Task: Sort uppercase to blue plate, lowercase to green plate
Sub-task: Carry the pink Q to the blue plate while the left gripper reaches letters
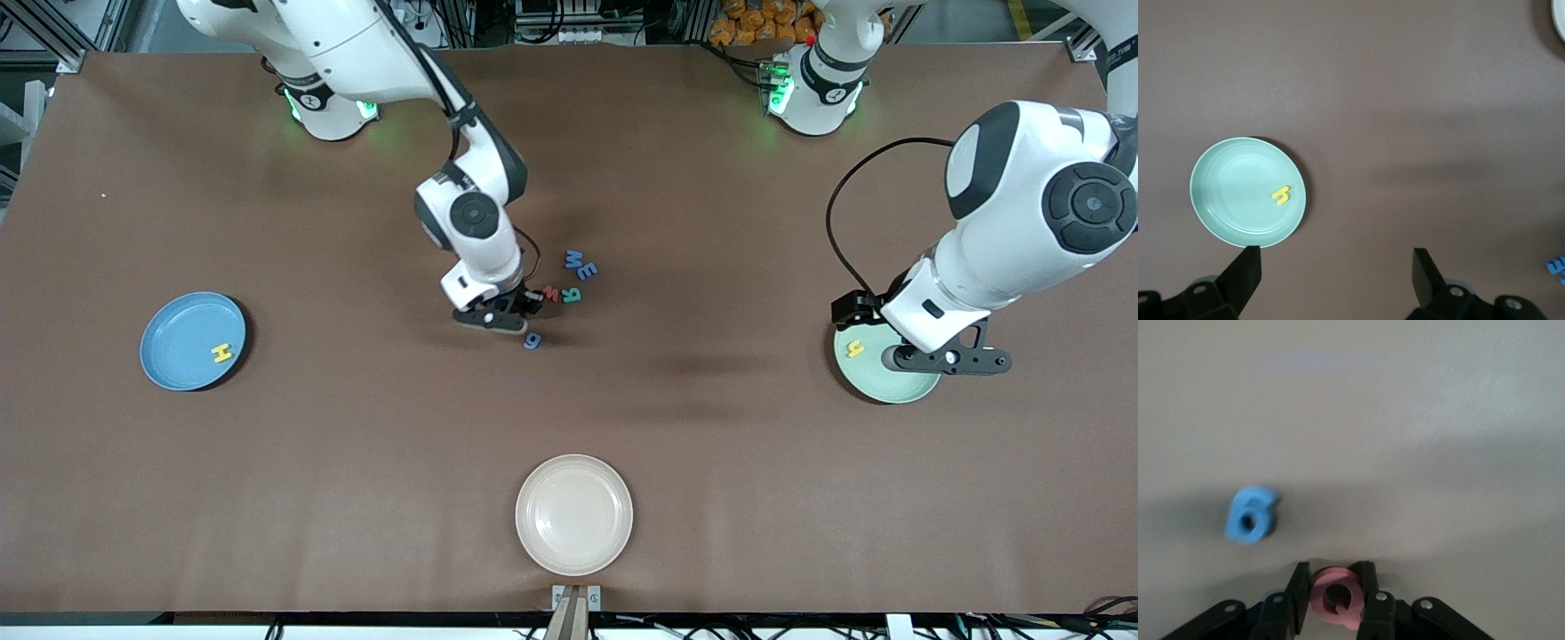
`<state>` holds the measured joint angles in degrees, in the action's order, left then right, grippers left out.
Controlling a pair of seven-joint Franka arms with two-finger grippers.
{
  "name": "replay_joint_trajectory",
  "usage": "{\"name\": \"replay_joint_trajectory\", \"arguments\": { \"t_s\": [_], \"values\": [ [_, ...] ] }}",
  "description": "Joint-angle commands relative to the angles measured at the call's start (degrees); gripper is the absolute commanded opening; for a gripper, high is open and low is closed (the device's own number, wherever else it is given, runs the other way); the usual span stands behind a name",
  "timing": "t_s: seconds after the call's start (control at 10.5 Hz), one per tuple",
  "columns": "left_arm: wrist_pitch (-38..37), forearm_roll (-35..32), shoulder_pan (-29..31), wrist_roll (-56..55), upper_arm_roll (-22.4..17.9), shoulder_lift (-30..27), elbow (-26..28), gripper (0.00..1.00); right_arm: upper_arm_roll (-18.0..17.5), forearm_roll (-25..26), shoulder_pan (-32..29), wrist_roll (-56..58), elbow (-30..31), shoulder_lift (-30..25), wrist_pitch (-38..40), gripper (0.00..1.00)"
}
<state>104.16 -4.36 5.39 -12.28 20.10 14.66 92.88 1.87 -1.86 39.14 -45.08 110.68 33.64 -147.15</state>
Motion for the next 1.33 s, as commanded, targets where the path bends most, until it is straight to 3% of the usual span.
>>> {"name": "replay_joint_trajectory", "arguments": {
  "t_s": [0.0, 0.57, 0.76, 1.05, 1.24],
  "values": [
    [-1.4, 1.4, 0.1, -2.0, 0.5, -0.4, -0.6, 1.0, -0.7, 1.1, -4.8, 6.6, -2.9, -0.9, 6.1, 0.22],
    [-1.4, 2.4, -0.8, -16.1, 9.0, 0.1, 0.5, 1.0, 1.4, 1.2, -18.6, 36.9, -3.3, -2.2, 9.0, 0.22],
    [-1.2, 2.2, -0.7, -22.1, 14.1, 0.1, 1.2, 1.0, 4.9, 1.1, -20.0, 45.2, -3.5, -2.5, 10.8, 0.22],
    [-0.9, 2.2, -0.7, -23.3, 17.7, 0.0, 3.0, 1.0, 10.0, 0.9, -21.7, 56.2, -3.9, -4.4, 13.0, 0.22],
    [1.4, 2.2, -0.6, -23.7, 19.4, -0.2, 4.3, 1.0, 15.3, 0.4, -22.0, 65.6, -5.5, -5.1, 17.2, 0.22]
  ]
}}
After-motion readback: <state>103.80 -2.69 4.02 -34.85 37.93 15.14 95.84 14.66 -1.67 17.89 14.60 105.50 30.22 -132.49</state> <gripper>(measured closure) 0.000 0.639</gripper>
